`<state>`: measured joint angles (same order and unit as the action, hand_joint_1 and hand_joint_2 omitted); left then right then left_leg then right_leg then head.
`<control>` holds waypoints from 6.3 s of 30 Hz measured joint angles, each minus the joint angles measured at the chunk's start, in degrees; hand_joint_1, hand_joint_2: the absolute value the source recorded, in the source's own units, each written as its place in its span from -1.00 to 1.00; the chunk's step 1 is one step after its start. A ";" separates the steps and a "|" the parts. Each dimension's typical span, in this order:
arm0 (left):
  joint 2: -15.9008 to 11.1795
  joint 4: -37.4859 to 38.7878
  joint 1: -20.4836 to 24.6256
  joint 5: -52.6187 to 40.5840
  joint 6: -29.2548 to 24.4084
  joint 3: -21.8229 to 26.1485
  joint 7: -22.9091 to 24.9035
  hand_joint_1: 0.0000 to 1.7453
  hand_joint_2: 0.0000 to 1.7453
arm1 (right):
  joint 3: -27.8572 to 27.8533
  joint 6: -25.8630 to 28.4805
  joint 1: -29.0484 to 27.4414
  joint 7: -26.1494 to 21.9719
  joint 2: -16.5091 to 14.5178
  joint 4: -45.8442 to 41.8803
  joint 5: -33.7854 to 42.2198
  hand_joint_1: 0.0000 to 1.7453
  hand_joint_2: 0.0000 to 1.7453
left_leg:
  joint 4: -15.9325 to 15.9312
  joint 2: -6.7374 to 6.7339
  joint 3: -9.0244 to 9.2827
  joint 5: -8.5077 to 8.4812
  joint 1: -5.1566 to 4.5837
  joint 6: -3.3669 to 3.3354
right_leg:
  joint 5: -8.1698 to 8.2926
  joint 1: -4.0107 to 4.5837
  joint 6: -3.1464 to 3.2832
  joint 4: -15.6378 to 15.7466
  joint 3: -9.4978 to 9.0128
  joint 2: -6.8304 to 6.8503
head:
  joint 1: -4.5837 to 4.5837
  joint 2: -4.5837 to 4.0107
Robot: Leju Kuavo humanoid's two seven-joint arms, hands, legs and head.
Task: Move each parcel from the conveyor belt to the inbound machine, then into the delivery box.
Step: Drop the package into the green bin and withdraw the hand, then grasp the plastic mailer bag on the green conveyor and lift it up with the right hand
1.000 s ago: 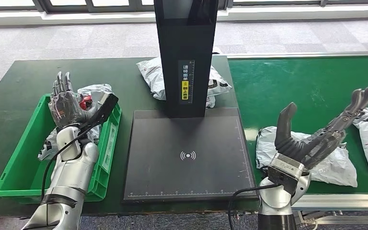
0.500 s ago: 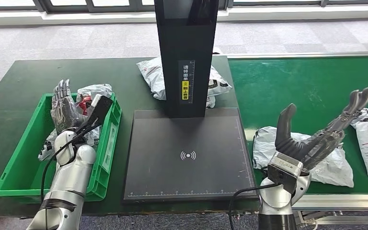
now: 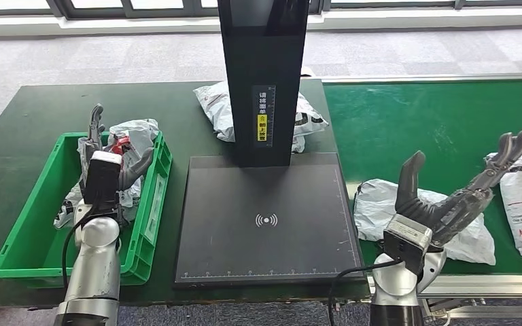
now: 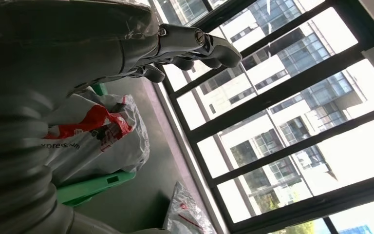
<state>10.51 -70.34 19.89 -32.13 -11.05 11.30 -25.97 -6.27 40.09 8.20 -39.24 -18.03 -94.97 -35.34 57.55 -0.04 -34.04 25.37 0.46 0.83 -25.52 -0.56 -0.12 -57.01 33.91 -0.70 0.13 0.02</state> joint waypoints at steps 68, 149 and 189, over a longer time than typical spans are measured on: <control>3.67 -33.67 -10.04 31.82 24.36 -0.65 -10.29 -1.00 1.00 | -12.87 -35.98 3.55 53.99 12.90 37.00 -38.93 1.00 1.00 | 0.00 0.24 -0.05 0.01 0.01 -0.05 | -0.04 -0.06 -0.05 0.01 -0.09 0.31 | -0.01 0.00; 4.31 -36.32 -11.67 30.25 21.95 -2.08 -9.28 -1.00 1.00 | -14.40 -27.89 -3.13 58.65 7.79 17.17 -48.06 -1.00 1.00 | 0.01 0.42 -0.04 0.02 0.03 -0.09 | -0.17 -0.07 -0.10 0.01 -0.19 0.47 | -0.02 0.00; 4.24 -36.36 -11.27 28.43 23.35 -2.16 -8.54 -1.00 1.00 | -12.23 -40.83 5.00 51.41 12.86 37.61 -38.56 1.00 1.00 | 0.01 0.43 -0.02 0.01 0.03 -0.09 | -0.15 -0.06 -0.10 0.00 -0.23 0.47 | -0.02 0.00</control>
<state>14.75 -106.71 8.62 -3.70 12.31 9.14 -34.51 -18.51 -0.74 13.20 12.17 -5.17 -57.36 -73.90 57.56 0.39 -34.06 25.38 0.49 0.74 -25.68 -0.62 -0.22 -57.00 33.69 -0.24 0.11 0.02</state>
